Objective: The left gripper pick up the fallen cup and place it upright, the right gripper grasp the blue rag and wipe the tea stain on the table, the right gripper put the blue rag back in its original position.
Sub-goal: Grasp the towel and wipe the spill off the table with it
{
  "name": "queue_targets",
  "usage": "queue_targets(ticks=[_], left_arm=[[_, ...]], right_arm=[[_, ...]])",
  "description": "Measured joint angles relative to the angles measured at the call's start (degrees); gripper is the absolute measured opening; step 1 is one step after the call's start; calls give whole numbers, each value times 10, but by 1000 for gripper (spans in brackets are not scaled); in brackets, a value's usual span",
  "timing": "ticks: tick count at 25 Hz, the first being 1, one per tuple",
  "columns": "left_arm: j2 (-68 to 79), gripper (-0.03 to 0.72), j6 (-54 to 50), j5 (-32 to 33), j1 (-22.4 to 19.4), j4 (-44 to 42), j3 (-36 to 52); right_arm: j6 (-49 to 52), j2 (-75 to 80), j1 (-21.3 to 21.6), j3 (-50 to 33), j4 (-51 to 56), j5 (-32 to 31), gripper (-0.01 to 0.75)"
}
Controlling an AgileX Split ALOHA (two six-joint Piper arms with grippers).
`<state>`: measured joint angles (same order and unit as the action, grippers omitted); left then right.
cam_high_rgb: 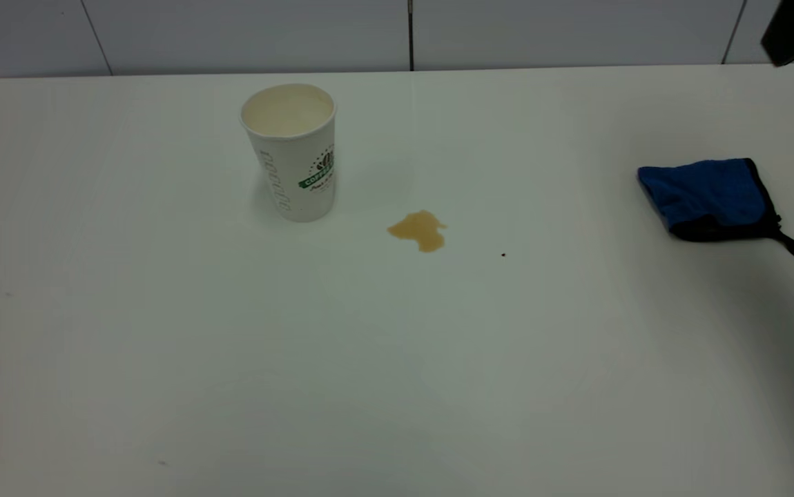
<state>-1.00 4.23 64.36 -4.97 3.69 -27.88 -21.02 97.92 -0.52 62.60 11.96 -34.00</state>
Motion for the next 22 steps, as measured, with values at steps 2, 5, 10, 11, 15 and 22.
queue_targets(ticks=[2, 5, 10, 11, 15, 22], left_arm=[[0, 499, 0, 0, 0, 0, 0], [0, 499, 0, 0, 0, 0, 0], [0, 499, 0, 0, 0, 0, 0], [0, 499, 0, 0, 0, 0, 0], [0, 499, 0, 0, 0, 0, 0], [0, 499, 0, 0, 0, 0, 0]], right_arm=[[5, 62, -6, 43, -3, 1, 683], [21, 154, -8, 117, -7, -1, 678], [69, 282, -8, 231, -54, -39, 669], [85, 302, -8, 253, -70, -47, 668], [135, 359, -8, 313, -120, -60, 660], [165, 428, -3, 373, -150, -60, 654]])
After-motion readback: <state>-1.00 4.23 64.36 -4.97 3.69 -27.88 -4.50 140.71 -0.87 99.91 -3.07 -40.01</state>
